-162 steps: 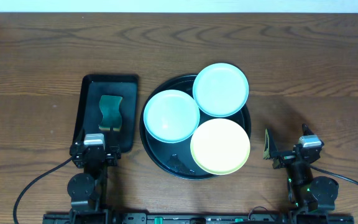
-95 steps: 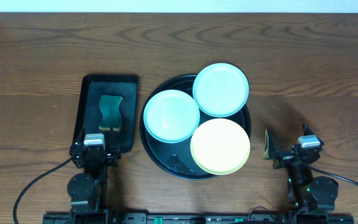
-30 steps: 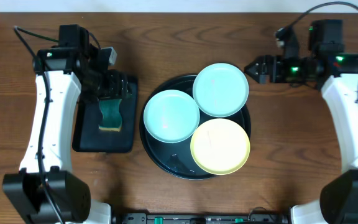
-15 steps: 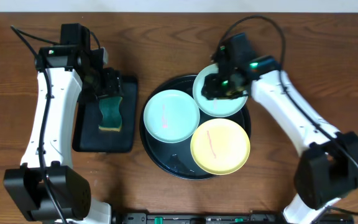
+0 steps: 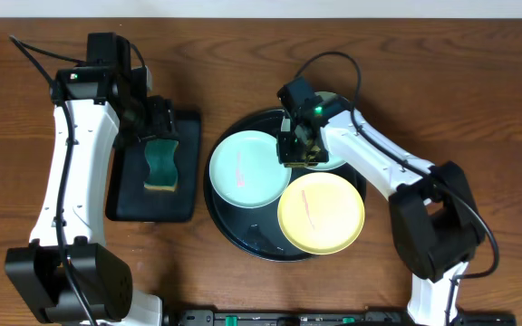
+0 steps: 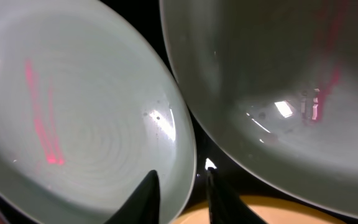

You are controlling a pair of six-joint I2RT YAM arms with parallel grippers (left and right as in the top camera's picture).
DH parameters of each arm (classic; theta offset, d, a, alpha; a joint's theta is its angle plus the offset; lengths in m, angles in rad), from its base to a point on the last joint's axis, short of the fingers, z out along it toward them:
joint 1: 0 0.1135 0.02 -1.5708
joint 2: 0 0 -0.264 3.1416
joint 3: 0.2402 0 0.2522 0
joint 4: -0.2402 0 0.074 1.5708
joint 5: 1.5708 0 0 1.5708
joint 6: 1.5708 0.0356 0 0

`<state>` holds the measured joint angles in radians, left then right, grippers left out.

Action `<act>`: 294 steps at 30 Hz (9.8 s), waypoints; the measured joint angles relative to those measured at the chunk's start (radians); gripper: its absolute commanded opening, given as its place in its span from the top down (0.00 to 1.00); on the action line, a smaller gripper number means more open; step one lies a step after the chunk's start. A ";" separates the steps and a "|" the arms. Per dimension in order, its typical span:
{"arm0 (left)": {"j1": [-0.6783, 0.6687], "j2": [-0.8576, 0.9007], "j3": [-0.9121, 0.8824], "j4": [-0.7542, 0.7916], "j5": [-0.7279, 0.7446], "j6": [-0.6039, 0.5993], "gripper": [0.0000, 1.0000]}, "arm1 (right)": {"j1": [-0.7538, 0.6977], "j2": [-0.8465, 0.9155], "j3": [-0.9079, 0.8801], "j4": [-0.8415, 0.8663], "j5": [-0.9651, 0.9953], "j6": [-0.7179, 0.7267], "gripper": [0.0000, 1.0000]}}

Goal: Clean dirty plates on tray and stack at the side

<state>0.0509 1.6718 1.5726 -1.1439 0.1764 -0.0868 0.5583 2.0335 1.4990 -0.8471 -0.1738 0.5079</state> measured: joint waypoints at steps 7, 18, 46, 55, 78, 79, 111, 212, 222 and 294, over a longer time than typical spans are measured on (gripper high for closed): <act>0.000 0.000 0.000 0.000 0.000 0.000 0.25 | 0.001 0.063 0.000 0.026 0.006 0.008 0.92; 0.000 0.000 -0.011 0.001 -0.063 -0.007 0.25 | 0.008 0.087 0.005 0.044 0.003 0.014 0.99; 0.056 0.359 -0.074 0.111 -0.079 0.084 0.50 | 0.011 0.087 0.006 0.043 0.014 0.014 0.99; 0.066 0.359 -0.187 0.218 -0.064 0.085 0.55 | 0.011 0.087 0.006 0.044 0.014 0.014 0.99; 0.058 0.297 -0.235 0.251 -0.007 0.084 0.93 | 0.011 0.087 0.006 0.047 0.014 0.014 0.99; 0.058 0.279 -0.235 0.249 -0.011 0.083 0.93 | 0.011 0.087 0.006 0.047 0.014 0.014 0.99; 0.059 0.004 -0.212 0.228 -0.026 0.000 0.93 | 0.011 0.087 0.006 0.048 0.015 0.014 0.99; -0.336 0.262 -0.212 0.289 0.117 -0.186 0.93 | 0.011 0.087 0.006 0.048 0.016 0.014 0.99; -0.360 0.349 -0.212 0.346 0.148 -0.227 0.93 | 0.011 0.087 0.006 0.048 0.016 0.014 0.99; -0.360 0.357 -0.171 0.336 -0.028 -0.199 0.92 | 0.018 0.087 0.008 0.085 -0.009 0.008 0.99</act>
<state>-0.3096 2.0293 1.4017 -0.8082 0.1482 -0.2859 0.5758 2.1208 1.5066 -0.7620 -0.1829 0.5156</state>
